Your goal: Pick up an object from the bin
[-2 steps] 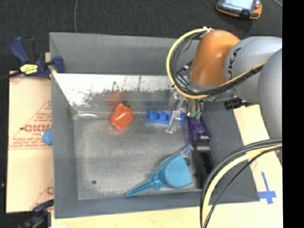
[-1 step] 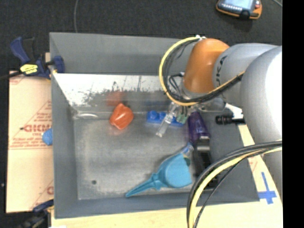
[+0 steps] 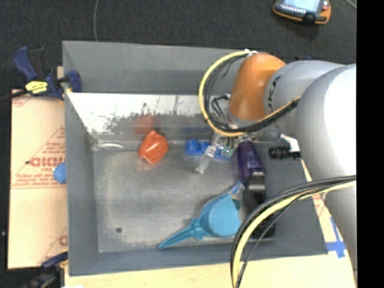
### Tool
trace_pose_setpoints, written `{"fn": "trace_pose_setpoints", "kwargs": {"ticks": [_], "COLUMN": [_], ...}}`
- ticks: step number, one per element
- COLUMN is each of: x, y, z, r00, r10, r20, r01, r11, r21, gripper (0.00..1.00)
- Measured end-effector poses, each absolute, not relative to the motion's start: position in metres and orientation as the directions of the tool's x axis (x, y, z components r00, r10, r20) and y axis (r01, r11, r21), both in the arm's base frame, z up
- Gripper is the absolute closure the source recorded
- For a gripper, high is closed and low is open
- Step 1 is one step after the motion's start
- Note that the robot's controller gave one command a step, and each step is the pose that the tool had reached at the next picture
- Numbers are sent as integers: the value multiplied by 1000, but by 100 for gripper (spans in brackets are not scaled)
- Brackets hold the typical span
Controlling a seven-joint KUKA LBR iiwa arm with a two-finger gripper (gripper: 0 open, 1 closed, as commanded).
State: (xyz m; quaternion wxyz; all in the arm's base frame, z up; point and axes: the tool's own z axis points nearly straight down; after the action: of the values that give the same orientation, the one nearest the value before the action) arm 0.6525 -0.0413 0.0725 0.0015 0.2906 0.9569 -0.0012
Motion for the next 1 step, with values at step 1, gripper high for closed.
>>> {"fn": "trace_pose_setpoints", "kwargs": {"ticks": [1], "x": [650], "y": [-45], "z": [71], "r00": [-691], "r10": [723], "r20": [-8], "r01": [723], "r11": [691], "r21": [2], "gripper": [100]}}
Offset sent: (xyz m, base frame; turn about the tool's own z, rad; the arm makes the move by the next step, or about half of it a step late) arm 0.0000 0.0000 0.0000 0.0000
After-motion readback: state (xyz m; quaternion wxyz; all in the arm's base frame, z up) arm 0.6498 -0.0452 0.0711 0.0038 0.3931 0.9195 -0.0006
